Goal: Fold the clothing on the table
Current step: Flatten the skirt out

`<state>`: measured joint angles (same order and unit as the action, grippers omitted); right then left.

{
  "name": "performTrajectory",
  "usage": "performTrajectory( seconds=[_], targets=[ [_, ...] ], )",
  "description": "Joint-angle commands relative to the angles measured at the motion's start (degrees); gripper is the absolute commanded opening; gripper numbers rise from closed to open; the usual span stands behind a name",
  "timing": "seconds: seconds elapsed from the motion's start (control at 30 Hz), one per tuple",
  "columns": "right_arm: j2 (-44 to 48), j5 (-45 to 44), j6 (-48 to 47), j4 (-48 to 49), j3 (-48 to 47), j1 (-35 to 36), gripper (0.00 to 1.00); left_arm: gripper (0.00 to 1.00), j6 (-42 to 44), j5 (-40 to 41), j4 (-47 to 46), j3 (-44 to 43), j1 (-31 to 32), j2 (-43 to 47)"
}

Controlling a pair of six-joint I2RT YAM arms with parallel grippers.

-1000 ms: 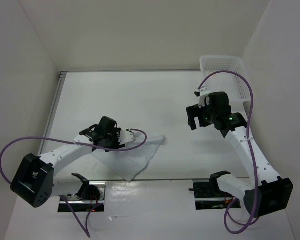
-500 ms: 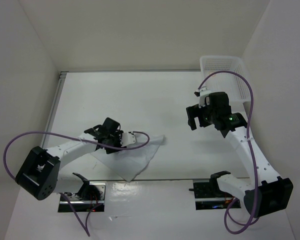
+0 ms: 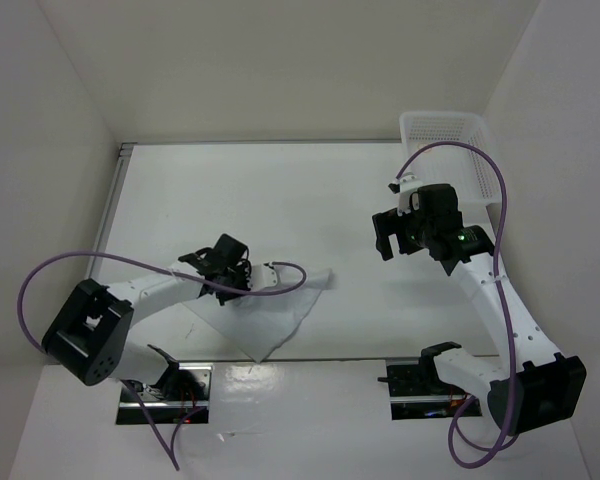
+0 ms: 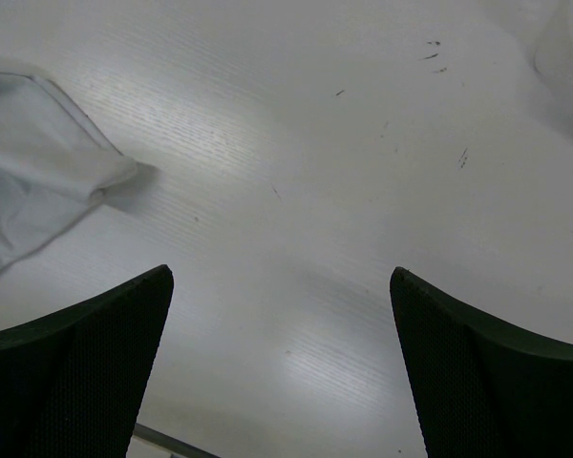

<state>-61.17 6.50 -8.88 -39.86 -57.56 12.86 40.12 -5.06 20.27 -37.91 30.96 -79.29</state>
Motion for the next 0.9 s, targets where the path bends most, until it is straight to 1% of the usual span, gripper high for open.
performTrajectory(
  seconds=[0.0, 0.07, 0.1, 0.2, 0.3, 0.4, 0.53, 0.87],
  targets=[
    [0.0, 0.44, -0.17, 1.98, 0.43, -0.38, 0.98, 0.12, -1.62, -1.97, -0.58, -1.02, 0.33, -2.89],
    [-0.01, 0.44, -0.17, 1.98, 0.43, -0.38, 0.98, 0.07, -2.32, -1.97, 1.25, -3.57, 0.33, -3.59],
    [-0.01, 0.44, -0.17, 1.98, 0.43, -0.38, 0.98, 0.03, -2.33, -1.97, 1.26, -4.36, 0.33, -3.59],
    [-0.01, 0.44, -0.17, 1.98, 0.43, -0.38, 0.98, 0.0, -3.64, -2.75, 2.84, -7.96, -0.19, -3.59],
    [-0.01, 0.44, -0.17, 1.98, 0.43, -0.38, 0.98, 0.0, -4.17, -5.31, 6.09, -12.88, -1.95, -3.59],
    [-0.01, 0.44, -0.17, 1.98, 0.43, -0.38, 0.98, 0.0, -4.87, -5.31, 7.85, -16.65, -2.48, -3.07],
    [0.52, 0.44, -0.17, 1.98, 0.43, -0.38, 0.98, 0.0, -5.93, -4.78, 8.91, -20.26, -3.1, -2.45],
    [0.52, 0.44, -0.17, 1.98, 0.43, -0.38, 0.98, 0.0, -5.4, -9.44, 13.82, -26.51, -6.79, -5.88]
  ],
)
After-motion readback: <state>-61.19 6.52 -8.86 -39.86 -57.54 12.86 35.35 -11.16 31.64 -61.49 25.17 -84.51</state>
